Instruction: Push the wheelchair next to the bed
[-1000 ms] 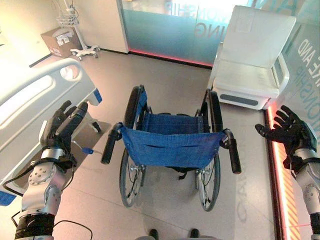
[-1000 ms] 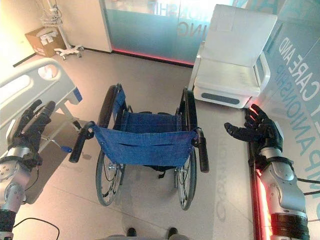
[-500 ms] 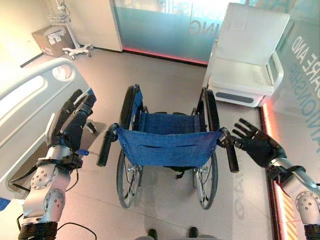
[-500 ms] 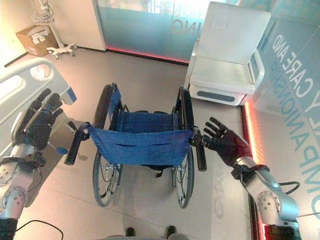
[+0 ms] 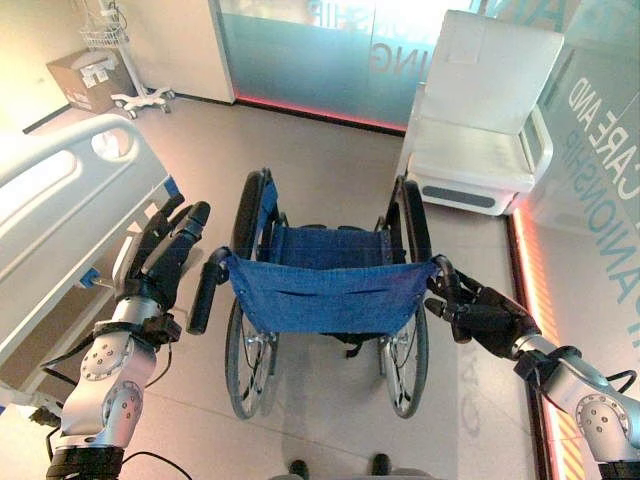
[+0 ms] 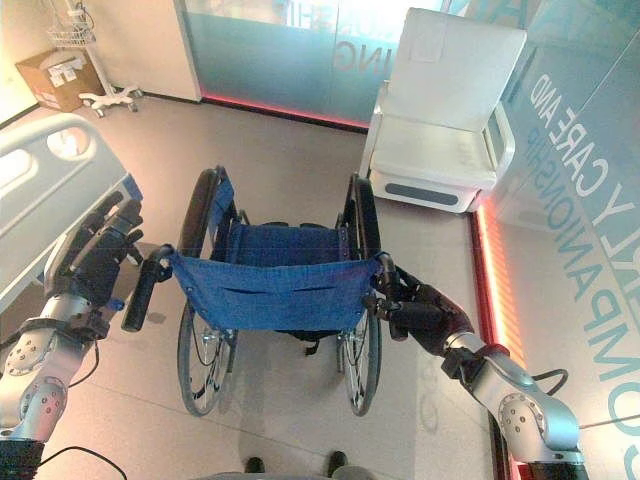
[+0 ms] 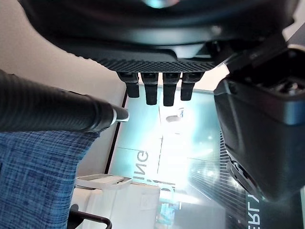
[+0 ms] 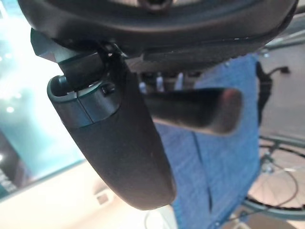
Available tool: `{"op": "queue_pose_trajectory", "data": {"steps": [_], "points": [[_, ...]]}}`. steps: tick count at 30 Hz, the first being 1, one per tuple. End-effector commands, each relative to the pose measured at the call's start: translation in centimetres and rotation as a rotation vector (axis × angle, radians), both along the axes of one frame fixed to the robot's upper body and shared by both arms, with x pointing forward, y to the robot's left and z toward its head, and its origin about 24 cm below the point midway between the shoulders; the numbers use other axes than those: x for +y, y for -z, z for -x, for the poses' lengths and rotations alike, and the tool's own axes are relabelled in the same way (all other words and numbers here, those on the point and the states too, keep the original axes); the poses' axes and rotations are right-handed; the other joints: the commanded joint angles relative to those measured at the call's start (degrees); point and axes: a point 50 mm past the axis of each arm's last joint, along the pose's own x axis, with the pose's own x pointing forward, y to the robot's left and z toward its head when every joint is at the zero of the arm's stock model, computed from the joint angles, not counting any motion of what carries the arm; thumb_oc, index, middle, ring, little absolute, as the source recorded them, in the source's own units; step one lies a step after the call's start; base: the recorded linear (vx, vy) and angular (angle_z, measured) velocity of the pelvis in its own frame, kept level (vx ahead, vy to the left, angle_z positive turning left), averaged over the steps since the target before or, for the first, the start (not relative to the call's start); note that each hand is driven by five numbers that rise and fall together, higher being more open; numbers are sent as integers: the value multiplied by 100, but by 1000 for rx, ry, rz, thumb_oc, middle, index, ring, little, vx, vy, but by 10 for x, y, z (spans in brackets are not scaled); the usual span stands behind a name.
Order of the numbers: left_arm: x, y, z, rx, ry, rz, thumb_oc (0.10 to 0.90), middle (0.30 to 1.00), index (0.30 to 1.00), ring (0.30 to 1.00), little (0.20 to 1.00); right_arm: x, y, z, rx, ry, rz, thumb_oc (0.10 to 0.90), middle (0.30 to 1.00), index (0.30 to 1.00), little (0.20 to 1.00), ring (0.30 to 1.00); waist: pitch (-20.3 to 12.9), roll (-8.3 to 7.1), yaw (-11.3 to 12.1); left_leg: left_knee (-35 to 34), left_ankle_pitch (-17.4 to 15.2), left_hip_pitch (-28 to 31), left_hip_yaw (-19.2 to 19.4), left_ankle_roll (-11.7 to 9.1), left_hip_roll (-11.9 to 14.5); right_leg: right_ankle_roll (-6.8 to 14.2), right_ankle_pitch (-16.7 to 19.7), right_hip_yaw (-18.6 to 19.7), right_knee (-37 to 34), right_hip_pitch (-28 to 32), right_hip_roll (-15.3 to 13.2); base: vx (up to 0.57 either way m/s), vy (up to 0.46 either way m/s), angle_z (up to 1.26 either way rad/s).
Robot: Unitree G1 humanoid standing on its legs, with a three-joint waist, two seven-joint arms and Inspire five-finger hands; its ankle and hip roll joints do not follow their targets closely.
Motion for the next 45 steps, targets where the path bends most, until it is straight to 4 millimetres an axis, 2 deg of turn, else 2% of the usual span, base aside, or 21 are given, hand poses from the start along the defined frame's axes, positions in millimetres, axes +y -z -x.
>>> {"op": "queue_pose_trajectory", "data": {"steps": [1, 12, 15, 16, 17, 18, 21, 23, 30, 38, 40, 45], "points": [[-2, -58, -11, -231, 27, -146, 800, 900, 900, 900, 900, 26, -35, -16, -161, -133, -64, 800, 900, 900, 900, 900, -335, 92, 89, 20, -264, -88, 36, -5, -233, 138, 148, -102, 48, -61, 54, 0, 0, 0], [-5, -51, -12, -197, 10, -149, 800, 900, 900, 900, 900, 43, -36, -19, -173, -171, -112, 800, 900, 900, 900, 900, -324, 116, 205, 20, -248, -47, -17, -19, -242, 141, 121, -271, 36, 28, 22, 20, 2, 1], [-3, -46, -12, -163, -9, -154, 800, 900, 900, 900, 900, 42, -44, -21, -242, -157, -93, 624, 636, 636, 636, 636, -321, 122, 240, 20, -245, -41, -33, -23, -244, 145, 115, -326, 27, 55, 13, 11, -3, 1], [-3, -46, -12, -161, -11, -155, 800, 900, 900, 900, 900, 42, -45, -21, -245, -155, -92, 624, 636, 636, 636, 636, -319, 123, 241, 20, -245, -40, -35, -23, -244, 144, 114, -329, 26, 58, 14, 0, 0, 0], [-1, -43, -12, -132, -31, -168, 800, 900, 900, 900, 900, 42, -49, -22, -269, -148, -93, 565, 547, 547, 547, 547, -311, 127, 252, 20, -243, -35, -42, -23, -247, 143, 108, -344, 27, 69, 14, 17, -13, 4], [1, -41, -12, -109, -51, -184, 800, 900, 900, 900, 900, 41, -51, -23, -281, -143, -90, 544, 516, 516, 516, 516, -307, 129, 260, 20, -242, -33, -45, -24, -247, 145, 104, -353, 30, 72, 12, 31, -25, 9], [12, -33, -10, -14, -107, -252, 800, 900, 900, 900, 900, 39, -60, -23, -312, -133, -85, 508, 462, 462, 462, 462, -303, 143, 282, 20, -235, -27, -61, -32, -250, 152, 94, -401, 32, 86, 4, 14, -23, 10], [21, -30, -6, 49, -104, -278, 800, 900, 900, 900, 900, 37, -65, -23, -324, -126, -76, 402, 302, 302, 302, 302, -304, 159, 308, 20, -222, -39, -79, -40, -252, 151, 90, -435, 30, 84, 4, 2, -21, 4], [32, -32, 0, 130, -55, -270, 800, 900, 900, 900, 900, 33, -70, -22, -322, -132, -50, 400, 300, 300, 300, 300, -288, 235, 345, 20, -195, -54, -74, -80, -234, 147, 73, -542, 12, 101, 7, -4, -11, 6], [26, -38, -8, 214, 137, -186, 800, 900, 900, 900, 900, 29, -72, -26, -281, -142, -39, 400, 300, 300, 300, 300, -299, 351, 326, 20, -177, -62, -66, -132, -217, 159, 48, -647, 5, 120, 6, 4, -1, 3], [23, -41, -11, 204, 198, -150, 800, 900, 900, 900, 900, 27, -73, -27, -273, -147, -37, 400, 300, 300, 300, 300, -296, 375, 306, 20, -181, -58, -59, -135, -221, 161, 46, -655, 5, 120, 6, 16, 4, 4], [19, -57, -15, 133, 226, -107, 800, 900, 900, 900, 900, 23, -74, -29, -252, -151, -36, 400, 300, 300, 300, 300, -314, 417, 288, 20, -193, -41, -21, -161, -208, 160, 16, -701, 5, 147, -1, 4, 1, 1]]}}
